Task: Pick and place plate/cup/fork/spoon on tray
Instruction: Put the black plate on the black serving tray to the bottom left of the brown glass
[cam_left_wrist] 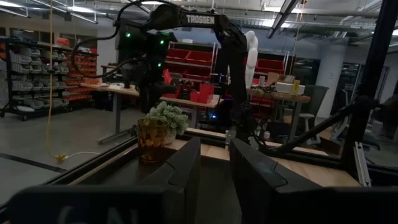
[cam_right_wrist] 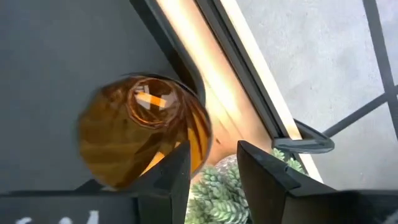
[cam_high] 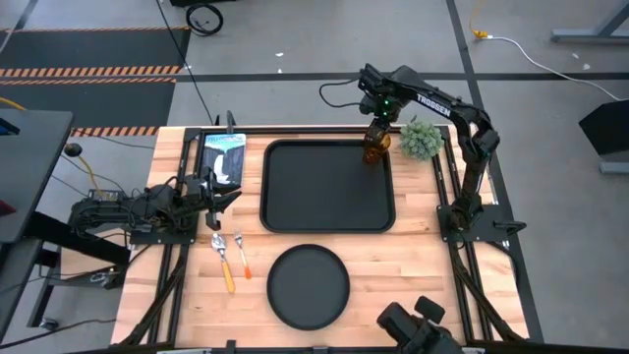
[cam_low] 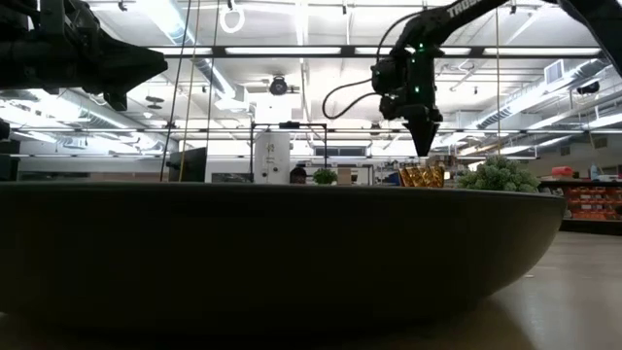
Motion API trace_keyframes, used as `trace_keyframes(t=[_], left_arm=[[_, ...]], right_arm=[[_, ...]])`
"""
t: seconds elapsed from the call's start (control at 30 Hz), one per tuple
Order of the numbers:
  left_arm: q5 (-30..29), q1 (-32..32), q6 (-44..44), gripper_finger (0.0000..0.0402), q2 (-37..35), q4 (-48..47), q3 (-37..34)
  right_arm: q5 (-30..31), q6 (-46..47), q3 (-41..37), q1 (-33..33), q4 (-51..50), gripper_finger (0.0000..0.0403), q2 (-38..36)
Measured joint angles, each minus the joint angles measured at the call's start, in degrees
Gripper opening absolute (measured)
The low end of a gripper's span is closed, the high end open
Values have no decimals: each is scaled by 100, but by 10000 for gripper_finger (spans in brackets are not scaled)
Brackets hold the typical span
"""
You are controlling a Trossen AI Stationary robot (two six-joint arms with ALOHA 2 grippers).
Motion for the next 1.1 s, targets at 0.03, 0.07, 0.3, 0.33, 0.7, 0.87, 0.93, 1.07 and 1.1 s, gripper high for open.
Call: trace_keyframes(t=[0.03, 0.07, 0.3, 0.33, 0.7, 0.87, 0.93, 1.07, 1.1], left_arm=[[2, 2, -2, 96, 0, 0, 0], [2, -1, -4, 96, 0, 0, 0], [0, 0, 0, 96, 0, 0, 0], [-1, 1, 0, 96, 0, 0, 0], [1, -1, -2, 96, 0, 0, 0], [2, 1, -1, 96, 0, -1, 0], [2, 2, 0, 96, 0, 26, 0], [23, -9, -733, 96, 0, 119, 0], [22, -9, -959, 96, 2, 116, 0]], right_arm=[[-1, 63, 0, 51, -2, 139, -44], [-7, 119, 0, 107, -9, 139, -95], [-68, 465, 0, 770, -18, 140, -459], [-118, 508, 0, 893, -7, 140, -498], [-404, 722, -9, 2292, 1054, 140, -456], [-810, 970, -7, 2781, 1337, 140, -429], [-885, 1062, -7, 2982, 1399, 140, -429], [-944, 1229, -7, 3353, 1411, 140, -429], [-944, 1272, -9, 3440, 1416, 140, -429]])
